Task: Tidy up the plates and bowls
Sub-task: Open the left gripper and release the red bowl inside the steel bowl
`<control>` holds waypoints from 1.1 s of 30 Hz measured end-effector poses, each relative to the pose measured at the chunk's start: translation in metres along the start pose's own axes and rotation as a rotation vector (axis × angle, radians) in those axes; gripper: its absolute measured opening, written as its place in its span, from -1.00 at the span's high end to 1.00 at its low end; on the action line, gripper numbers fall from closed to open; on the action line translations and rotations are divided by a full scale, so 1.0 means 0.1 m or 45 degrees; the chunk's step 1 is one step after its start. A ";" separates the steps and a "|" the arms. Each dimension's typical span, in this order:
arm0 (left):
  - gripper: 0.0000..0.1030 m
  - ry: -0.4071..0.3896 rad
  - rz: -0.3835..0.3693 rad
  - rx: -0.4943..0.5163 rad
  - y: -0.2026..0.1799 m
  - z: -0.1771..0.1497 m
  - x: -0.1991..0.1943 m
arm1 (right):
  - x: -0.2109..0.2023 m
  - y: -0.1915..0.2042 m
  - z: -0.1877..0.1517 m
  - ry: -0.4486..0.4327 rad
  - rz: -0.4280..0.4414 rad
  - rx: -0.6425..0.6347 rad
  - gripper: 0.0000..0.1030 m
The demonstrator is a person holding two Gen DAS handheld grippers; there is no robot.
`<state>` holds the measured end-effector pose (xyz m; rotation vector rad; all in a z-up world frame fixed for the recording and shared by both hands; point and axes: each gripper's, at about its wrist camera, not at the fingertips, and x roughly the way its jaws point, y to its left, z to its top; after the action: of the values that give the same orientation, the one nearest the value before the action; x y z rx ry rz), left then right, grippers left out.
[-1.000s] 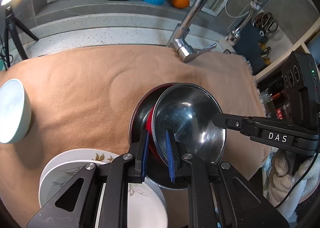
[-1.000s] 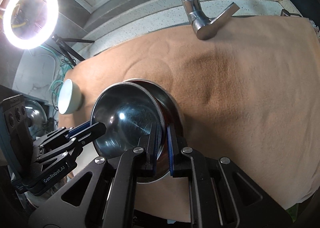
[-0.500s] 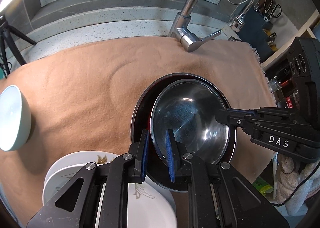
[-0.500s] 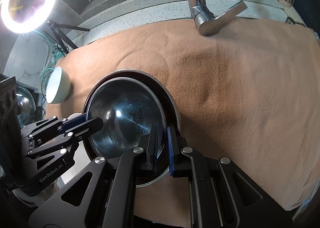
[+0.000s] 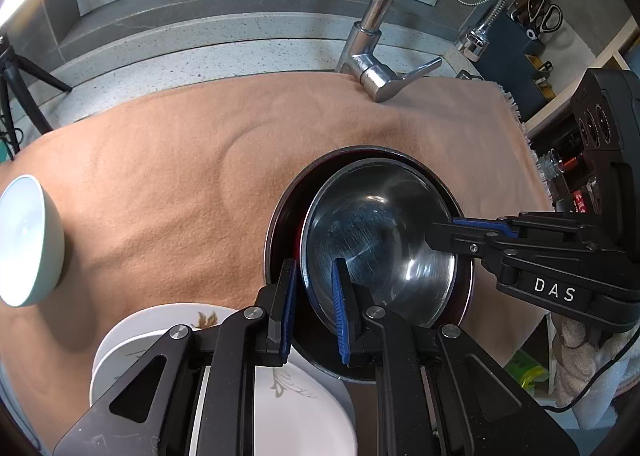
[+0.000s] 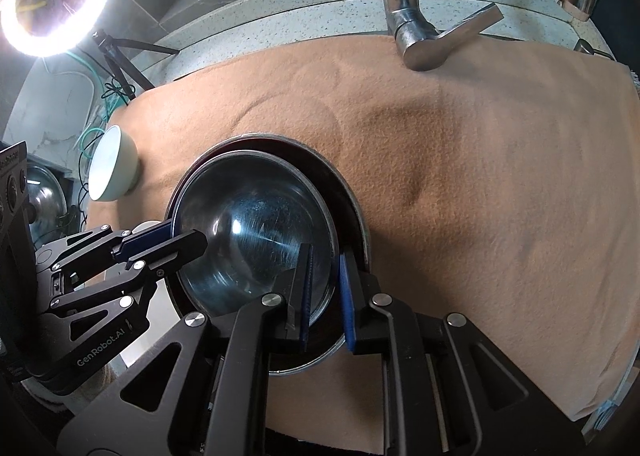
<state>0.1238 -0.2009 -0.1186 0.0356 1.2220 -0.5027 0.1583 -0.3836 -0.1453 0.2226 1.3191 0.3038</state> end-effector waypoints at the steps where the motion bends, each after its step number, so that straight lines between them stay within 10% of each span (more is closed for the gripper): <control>1: 0.71 0.001 -0.001 0.002 0.00 0.00 0.00 | 0.00 0.00 0.00 -0.001 -0.001 0.000 0.73; 21: 0.71 -0.091 -0.076 -0.037 0.16 -0.03 -0.31 | -0.20 0.06 -0.05 -0.064 0.018 0.035 0.54; 33: 0.71 -0.194 -0.052 -0.182 0.94 -0.18 -0.79 | -0.54 0.63 0.06 -0.213 0.144 0.002 0.52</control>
<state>0.1245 -0.0846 -0.0764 -0.1474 1.1078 -0.4439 0.1468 -0.3430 -0.0741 0.3179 1.1439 0.3717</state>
